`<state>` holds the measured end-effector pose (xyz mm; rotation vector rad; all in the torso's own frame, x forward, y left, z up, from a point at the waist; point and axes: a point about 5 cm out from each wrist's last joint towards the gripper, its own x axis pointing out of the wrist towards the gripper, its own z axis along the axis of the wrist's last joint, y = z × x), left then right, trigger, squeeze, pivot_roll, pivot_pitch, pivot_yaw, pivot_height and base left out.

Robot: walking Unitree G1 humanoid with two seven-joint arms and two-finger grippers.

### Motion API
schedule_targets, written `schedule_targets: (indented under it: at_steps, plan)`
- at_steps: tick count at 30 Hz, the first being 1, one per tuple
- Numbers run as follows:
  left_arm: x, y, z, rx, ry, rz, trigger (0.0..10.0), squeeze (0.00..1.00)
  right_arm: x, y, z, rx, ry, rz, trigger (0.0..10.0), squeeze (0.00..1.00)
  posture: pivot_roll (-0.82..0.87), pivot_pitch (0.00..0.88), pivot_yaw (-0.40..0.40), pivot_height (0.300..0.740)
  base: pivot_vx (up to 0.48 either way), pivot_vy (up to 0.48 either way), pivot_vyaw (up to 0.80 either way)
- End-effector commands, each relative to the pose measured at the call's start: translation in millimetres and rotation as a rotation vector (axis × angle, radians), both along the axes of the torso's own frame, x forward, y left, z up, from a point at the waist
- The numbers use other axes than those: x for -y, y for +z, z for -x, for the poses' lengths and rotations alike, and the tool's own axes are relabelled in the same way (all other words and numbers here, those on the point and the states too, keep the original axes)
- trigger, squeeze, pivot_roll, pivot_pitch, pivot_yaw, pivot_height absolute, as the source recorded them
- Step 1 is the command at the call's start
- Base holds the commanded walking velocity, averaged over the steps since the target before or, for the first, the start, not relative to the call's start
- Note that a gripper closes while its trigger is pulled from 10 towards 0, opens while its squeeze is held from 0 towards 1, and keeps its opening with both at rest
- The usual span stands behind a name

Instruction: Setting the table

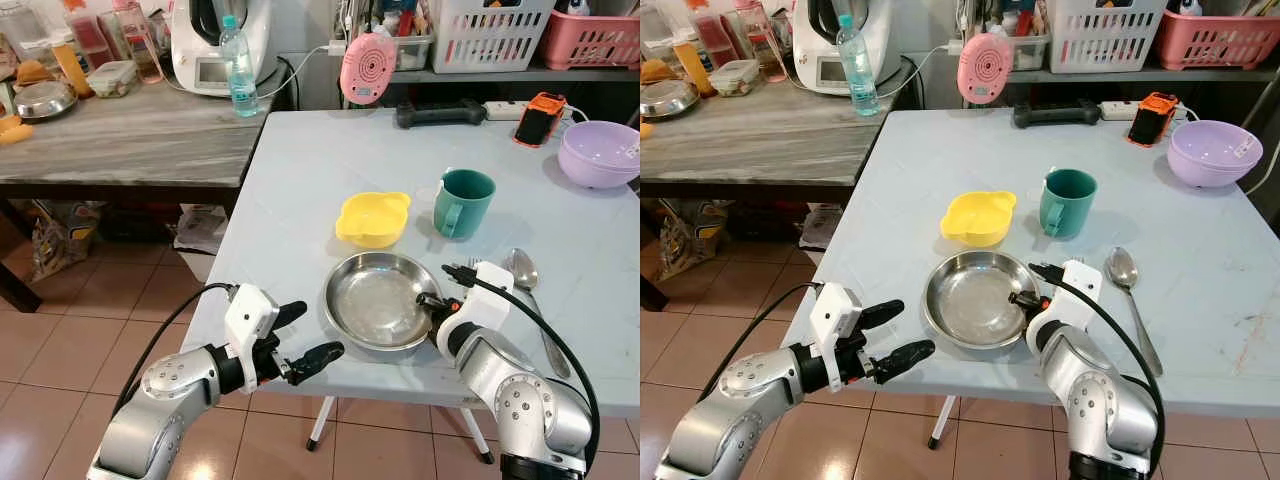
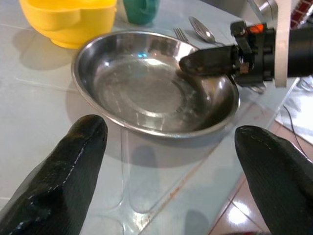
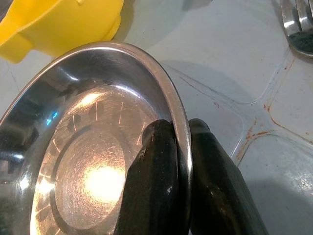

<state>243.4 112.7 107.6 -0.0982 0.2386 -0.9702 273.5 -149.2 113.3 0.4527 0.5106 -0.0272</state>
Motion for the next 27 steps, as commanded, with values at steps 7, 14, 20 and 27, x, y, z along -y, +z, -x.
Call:
schedule_targets:
  at_steps: [7,14,20,27]
  plan:
    - [-27.2,15,-32.3,0.090,0.395,0.029,10.0,0.00,-14.2,4,-0.4,0.085,0.060,-0.033,0.0,0.00,-0.09,0.031,0.051,0.740,0.000,0.000,0.00]
    - [-61.6,7,-50.7,0.102,0.668,-0.026,10.0,0.00,-12.1,18,0.0,0.236,0.079,0.000,4.7,0.00,-0.08,0.023,0.041,0.740,0.000,0.000,0.00]
    - [-71.5,-7,-52.9,0.096,0.771,-0.055,10.0,0.00,-5.6,36,4.5,0.439,0.062,0.047,10.0,0.00,-0.08,0.022,0.037,0.740,0.000,0.000,0.00]
    - [-78.4,-17,-48.2,0.061,0.812,-0.053,10.0,0.00,5.7,33,14.0,0.475,0.001,0.053,10.0,0.00,-0.09,0.021,0.035,0.740,0.000,0.000,0.00]
